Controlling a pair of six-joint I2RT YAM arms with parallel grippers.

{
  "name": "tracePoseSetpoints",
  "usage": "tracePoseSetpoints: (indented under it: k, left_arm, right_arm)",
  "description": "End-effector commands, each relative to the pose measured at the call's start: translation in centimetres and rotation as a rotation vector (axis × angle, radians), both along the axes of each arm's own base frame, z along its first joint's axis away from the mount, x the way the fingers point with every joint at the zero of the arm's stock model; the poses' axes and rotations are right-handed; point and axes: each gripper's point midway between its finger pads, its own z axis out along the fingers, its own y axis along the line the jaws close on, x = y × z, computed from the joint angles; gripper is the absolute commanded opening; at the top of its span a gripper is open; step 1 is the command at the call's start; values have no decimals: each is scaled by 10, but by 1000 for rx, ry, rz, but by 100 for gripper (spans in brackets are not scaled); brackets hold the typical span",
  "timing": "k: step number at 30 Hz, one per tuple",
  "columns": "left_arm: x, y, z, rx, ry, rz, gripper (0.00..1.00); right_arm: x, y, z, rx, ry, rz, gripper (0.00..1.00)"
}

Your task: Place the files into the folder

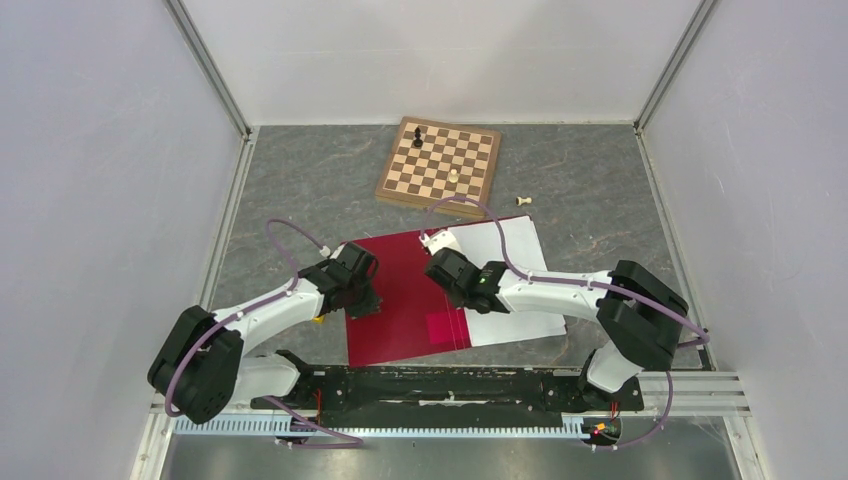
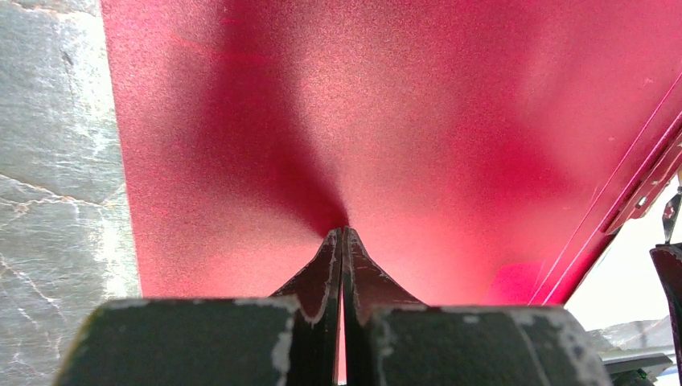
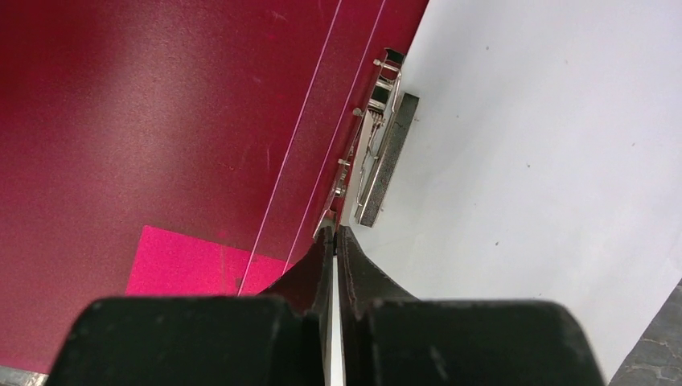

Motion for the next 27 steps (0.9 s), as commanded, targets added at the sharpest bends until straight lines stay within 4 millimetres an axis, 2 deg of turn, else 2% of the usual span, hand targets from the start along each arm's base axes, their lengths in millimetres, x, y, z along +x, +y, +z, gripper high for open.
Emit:
tracePoseSetpoints:
  k: [1,11,27]
  left_arm:
    - [-7,15,-10,53,25,45,2]
    - [-10,14,-17,35,27,55,2]
    - [-16,12,-28,29,41,60,2]
  right_arm:
    - [-15,-44,-36,-137,96,-56,0]
    - [-18,-61,-51,-151,130,-84,0]
    - [-19,-66,-67,-147,184,-94,0]
